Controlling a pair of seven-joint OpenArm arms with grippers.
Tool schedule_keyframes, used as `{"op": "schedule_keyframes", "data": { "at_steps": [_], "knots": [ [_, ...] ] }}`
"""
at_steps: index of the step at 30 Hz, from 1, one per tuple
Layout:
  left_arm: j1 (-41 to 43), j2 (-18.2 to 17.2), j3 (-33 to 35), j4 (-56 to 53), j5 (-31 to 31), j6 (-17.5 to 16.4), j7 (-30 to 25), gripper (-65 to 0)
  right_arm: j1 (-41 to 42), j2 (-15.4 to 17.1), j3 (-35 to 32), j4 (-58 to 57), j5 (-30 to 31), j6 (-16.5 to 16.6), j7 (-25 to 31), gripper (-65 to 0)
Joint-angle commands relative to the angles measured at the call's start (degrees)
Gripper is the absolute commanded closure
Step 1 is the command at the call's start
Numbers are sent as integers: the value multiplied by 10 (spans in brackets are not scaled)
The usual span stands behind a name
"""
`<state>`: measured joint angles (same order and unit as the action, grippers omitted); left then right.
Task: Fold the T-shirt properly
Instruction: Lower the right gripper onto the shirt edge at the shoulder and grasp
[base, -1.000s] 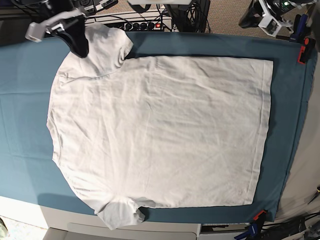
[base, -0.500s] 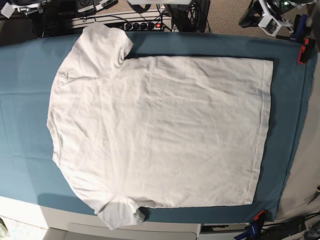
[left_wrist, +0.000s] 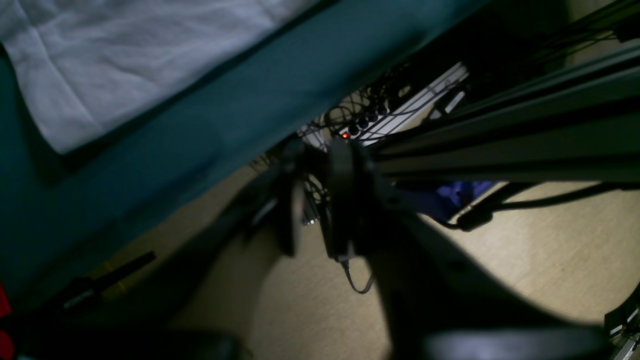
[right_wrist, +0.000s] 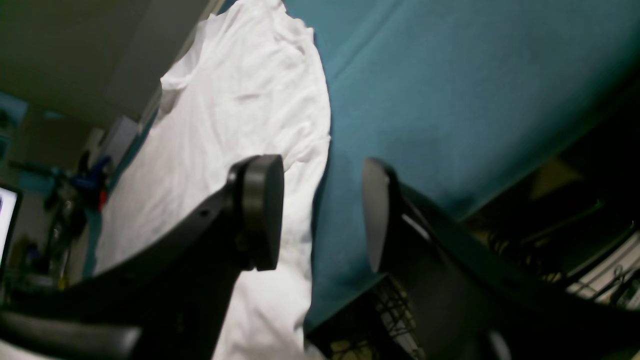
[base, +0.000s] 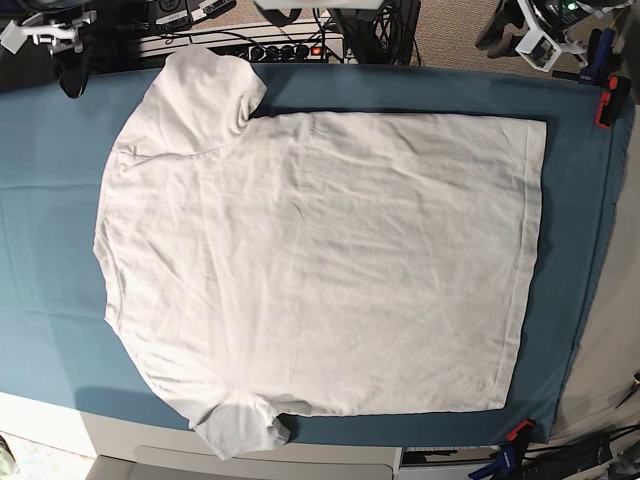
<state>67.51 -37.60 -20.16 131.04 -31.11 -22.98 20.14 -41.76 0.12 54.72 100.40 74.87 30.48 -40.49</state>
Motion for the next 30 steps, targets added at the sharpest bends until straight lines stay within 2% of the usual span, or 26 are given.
{"op": "schedule_keyframes", "data": {
  "at_steps": [1,10,15,22,26,30],
  "knots": [
    [0,-3,-2,8,-4,-5,-10,-151,0,7,-2,8,1,-4,12,-266],
    [-21,-3,-2,8,-4,-7,-10,-158,20,5,-113,7,-67,-23,30,-265],
    [-21,-3,-2,8,-4,-7,-10,-158,45,-6,-134,7,-114,-73,45,-265],
    [-22,-3,-2,8,-4,-7,-10,-158,55,-6,-134,-12,-129,-74,43,-264],
    [-28,-3,-2,8,-4,-7,-9,-158,62,-6,-134,-74,-101,-72,35,-264],
    [-29,-3,-2,8,-4,-7,-8,-158,76,-6,-134,-123,-64,-38,7,-264]
  ]
}}
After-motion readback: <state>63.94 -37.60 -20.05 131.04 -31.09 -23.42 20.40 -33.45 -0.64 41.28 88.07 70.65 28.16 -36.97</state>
